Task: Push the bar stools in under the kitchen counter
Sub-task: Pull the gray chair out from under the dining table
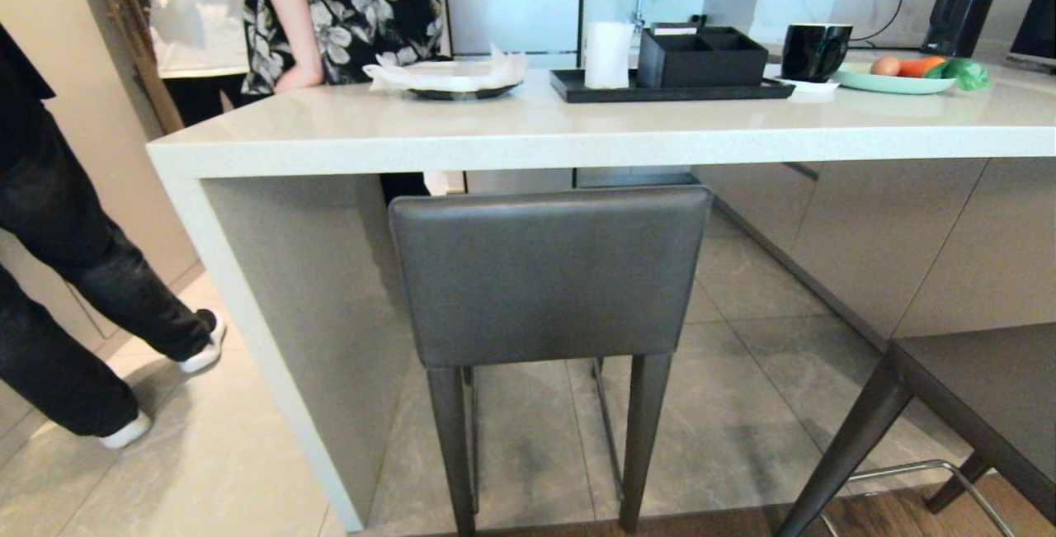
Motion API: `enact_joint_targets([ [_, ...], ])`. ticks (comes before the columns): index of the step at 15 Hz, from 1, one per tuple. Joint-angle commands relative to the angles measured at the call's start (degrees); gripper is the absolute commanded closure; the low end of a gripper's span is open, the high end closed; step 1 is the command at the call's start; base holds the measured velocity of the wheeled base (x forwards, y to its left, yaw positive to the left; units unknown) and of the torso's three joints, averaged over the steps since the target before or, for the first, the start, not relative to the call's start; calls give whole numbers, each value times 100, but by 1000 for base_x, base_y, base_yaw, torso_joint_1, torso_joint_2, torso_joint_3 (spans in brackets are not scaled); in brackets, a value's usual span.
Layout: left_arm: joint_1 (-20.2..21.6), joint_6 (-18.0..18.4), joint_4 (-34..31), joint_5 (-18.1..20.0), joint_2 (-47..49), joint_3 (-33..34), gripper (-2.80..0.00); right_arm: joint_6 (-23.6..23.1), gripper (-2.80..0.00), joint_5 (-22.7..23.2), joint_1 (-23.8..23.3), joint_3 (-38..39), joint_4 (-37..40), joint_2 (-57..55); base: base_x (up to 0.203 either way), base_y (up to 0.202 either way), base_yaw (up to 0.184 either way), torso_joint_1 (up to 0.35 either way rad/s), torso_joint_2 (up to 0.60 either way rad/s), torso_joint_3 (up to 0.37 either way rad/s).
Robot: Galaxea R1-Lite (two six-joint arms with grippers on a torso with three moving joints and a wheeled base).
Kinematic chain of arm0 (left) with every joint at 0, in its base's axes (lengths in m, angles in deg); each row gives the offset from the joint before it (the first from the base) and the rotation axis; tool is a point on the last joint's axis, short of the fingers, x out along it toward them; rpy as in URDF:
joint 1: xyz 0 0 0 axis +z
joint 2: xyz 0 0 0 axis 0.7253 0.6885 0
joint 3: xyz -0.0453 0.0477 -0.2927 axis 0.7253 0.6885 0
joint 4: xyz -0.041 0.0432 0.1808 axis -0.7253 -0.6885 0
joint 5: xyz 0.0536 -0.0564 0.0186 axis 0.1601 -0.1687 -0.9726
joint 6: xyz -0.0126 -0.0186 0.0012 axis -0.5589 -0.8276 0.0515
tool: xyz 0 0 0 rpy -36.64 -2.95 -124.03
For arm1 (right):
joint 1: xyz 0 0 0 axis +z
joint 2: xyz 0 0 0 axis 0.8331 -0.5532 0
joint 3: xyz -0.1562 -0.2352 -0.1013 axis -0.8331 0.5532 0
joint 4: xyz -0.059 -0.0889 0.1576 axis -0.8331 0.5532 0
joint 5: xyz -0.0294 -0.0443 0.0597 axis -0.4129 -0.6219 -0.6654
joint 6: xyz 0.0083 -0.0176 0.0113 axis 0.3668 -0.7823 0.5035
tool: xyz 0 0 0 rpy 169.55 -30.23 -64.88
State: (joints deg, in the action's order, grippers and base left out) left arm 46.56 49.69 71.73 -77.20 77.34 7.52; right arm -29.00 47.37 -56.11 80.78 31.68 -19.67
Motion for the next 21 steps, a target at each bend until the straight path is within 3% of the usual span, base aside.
enact_joint_targets([
  [1,1,-1,3,0,9,2,0,-1,0,-2,5,-3,0,0,0,0,0,0,0,0],
  [14,1,-1,12,0,9,4,0,-1,0,2,5,-1,0,-7,170,0,1,2,1,1],
  [21,1,-10,3,0,9,2,0,-1,0,-2,5,-1,0,-1,0,0,0,0,0,0],
])
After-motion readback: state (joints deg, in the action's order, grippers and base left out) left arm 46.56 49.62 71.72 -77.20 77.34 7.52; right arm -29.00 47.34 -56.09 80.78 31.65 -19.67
